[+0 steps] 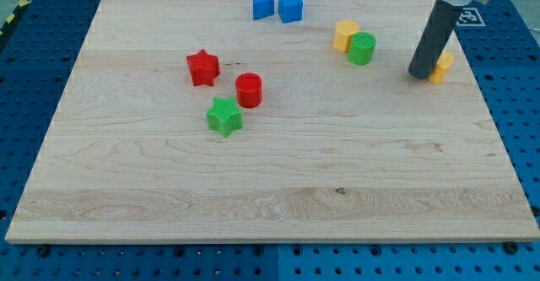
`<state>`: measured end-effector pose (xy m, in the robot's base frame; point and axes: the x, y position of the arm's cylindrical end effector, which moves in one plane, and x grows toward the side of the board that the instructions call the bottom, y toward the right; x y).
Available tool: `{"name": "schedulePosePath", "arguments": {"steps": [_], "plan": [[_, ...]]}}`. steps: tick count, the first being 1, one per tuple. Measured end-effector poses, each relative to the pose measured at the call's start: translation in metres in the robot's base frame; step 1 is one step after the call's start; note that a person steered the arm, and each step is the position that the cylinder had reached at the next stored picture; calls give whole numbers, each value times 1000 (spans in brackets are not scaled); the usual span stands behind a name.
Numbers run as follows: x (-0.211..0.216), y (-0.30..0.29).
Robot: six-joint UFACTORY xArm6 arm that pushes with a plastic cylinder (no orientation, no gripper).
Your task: Push the yellow hexagon into the yellow heart
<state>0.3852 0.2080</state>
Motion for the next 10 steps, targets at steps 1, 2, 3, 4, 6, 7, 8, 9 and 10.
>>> {"name": "schedulePosePath", "arguments": {"steps": [1,2,3,4,6,7,8,9,10], "plan": [[2,-45],[-3,-99],[-30,-129],[-59,-129],[-72,-144],[-74,-148],[-78,-146],[-79,-134],[-83,-115]]}}
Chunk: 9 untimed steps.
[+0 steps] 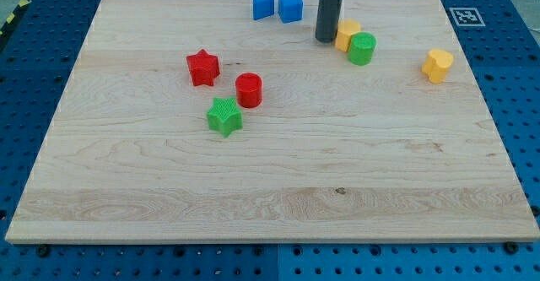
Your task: Push the yellow hexagon into the yellow heart
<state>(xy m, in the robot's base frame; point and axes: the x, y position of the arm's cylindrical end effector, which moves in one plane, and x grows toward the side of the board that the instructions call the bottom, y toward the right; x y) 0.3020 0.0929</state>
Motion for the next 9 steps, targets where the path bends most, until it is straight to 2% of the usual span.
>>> {"name": "schedulePosePath", "arguments": {"steps": [5,9], "plan": [[-24,116],[-15,126]]}}
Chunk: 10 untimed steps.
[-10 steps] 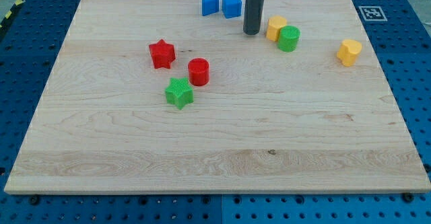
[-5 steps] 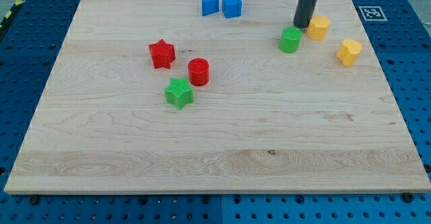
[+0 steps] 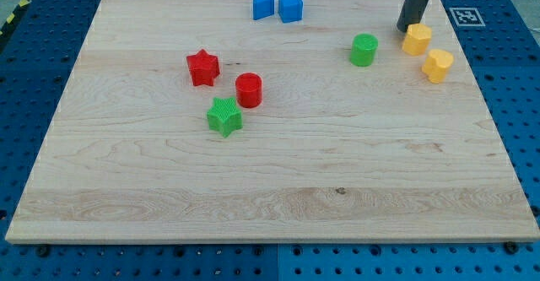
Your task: Push the yellow hexagon into the yellow heart
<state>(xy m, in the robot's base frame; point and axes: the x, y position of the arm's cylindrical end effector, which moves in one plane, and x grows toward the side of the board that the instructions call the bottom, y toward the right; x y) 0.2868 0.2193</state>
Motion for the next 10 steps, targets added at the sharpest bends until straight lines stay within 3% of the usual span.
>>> {"name": "schedulePosePath", "arguments": {"steps": [4,10], "plan": [[29,38],[65,43]]}}
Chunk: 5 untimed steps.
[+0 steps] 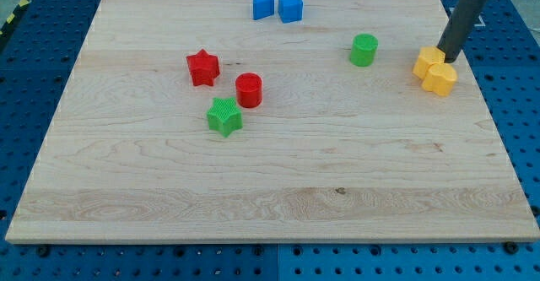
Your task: Push the yellow hexagon into the yellow heart
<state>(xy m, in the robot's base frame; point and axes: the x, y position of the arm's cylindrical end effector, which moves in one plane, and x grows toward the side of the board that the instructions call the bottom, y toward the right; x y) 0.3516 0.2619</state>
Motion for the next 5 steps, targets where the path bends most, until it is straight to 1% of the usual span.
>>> {"name": "schedulePosePath", "arguments": {"steps": [2,4,5], "plan": [[2,0],[-8,-6],[-11,-30]]}}
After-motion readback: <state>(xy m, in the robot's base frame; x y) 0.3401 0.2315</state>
